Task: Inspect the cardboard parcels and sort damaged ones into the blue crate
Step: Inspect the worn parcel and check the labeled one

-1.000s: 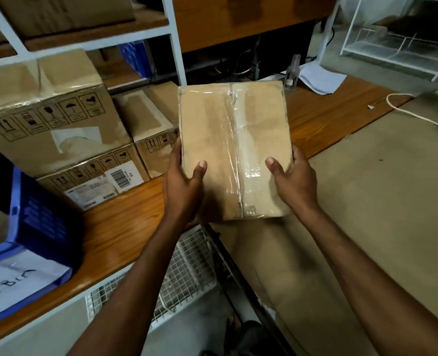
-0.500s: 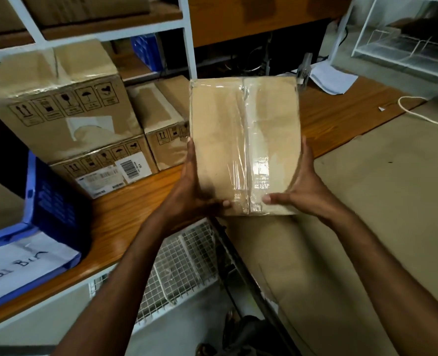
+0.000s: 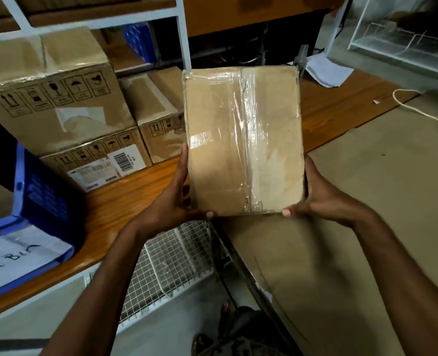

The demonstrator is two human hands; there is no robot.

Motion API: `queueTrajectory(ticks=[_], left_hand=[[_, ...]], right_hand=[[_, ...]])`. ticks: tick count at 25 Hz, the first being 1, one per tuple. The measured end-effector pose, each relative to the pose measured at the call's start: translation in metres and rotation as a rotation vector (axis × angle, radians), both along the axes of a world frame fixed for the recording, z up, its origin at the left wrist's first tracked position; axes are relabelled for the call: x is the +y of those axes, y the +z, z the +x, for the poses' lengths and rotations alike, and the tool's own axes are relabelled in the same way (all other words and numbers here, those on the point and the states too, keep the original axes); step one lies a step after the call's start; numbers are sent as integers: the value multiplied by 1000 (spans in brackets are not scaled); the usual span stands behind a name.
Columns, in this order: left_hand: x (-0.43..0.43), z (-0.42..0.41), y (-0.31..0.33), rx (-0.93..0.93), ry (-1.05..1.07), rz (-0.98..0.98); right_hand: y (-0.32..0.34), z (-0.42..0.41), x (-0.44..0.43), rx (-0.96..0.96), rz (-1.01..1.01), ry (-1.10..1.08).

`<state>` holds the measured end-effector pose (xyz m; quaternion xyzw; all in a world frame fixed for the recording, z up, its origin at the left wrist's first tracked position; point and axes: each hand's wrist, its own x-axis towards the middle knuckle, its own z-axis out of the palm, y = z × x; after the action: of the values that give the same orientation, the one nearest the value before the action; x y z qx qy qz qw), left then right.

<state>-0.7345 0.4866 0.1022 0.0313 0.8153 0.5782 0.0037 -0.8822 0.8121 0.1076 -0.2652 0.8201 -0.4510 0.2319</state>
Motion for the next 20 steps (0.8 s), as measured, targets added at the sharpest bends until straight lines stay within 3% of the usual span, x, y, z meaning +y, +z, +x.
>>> queueTrajectory(ticks=[6, 8, 11, 13, 16, 20], left_hand=[[3, -7, 1, -8, -58, 53], [11, -10, -2, 9, -65, -9], [19, -17, -10, 102, -81, -173], [25, -23, -7, 113, -51, -32], [31, -42, 5, 4, 312, 305], [32, -64, 15, -26, 415, 334]], right_hand=[[11, -7, 12, -22, -22, -64], [19, -9, -5, -22, -29, -117], [4, -2, -34, 206, 179, -429], [-17, 7, -37, 393, 192, -574], [-28, 5, -30, 450, 110, -584], [-24, 0, -20, 480, 128, -593]])
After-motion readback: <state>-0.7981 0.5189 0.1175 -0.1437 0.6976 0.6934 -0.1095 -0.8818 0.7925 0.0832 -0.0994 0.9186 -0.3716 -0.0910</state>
